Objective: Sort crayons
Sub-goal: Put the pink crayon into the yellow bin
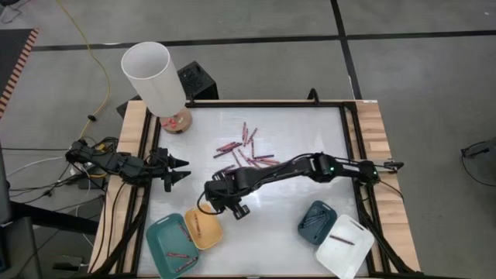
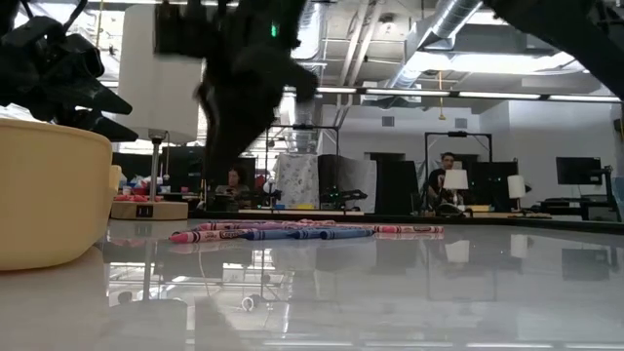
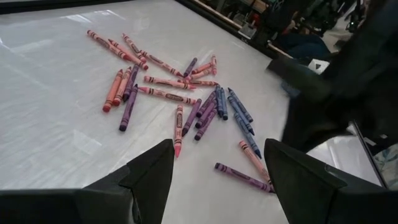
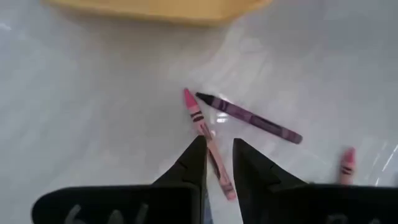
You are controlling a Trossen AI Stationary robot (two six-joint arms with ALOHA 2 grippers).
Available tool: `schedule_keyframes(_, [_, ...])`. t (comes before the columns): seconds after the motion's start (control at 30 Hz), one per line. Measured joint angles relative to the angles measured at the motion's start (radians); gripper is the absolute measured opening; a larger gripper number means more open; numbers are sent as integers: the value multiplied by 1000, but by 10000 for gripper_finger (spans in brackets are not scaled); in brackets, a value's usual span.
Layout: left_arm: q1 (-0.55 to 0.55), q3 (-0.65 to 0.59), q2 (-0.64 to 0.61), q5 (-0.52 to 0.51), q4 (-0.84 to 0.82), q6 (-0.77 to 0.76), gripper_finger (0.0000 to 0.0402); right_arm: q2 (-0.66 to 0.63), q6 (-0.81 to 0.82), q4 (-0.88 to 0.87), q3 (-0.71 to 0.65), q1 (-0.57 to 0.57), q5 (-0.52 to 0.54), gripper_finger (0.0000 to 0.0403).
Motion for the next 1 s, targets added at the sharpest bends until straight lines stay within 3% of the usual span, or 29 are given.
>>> schedule_keyframes(0.53, [0, 0, 0, 0, 0, 0, 240, 46, -71, -27, 3, -2, -9, 78])
schedule_keyframes(1.0, [0, 0, 0, 0, 0, 0, 240, 89, -101, 30, 3, 22, -1, 168])
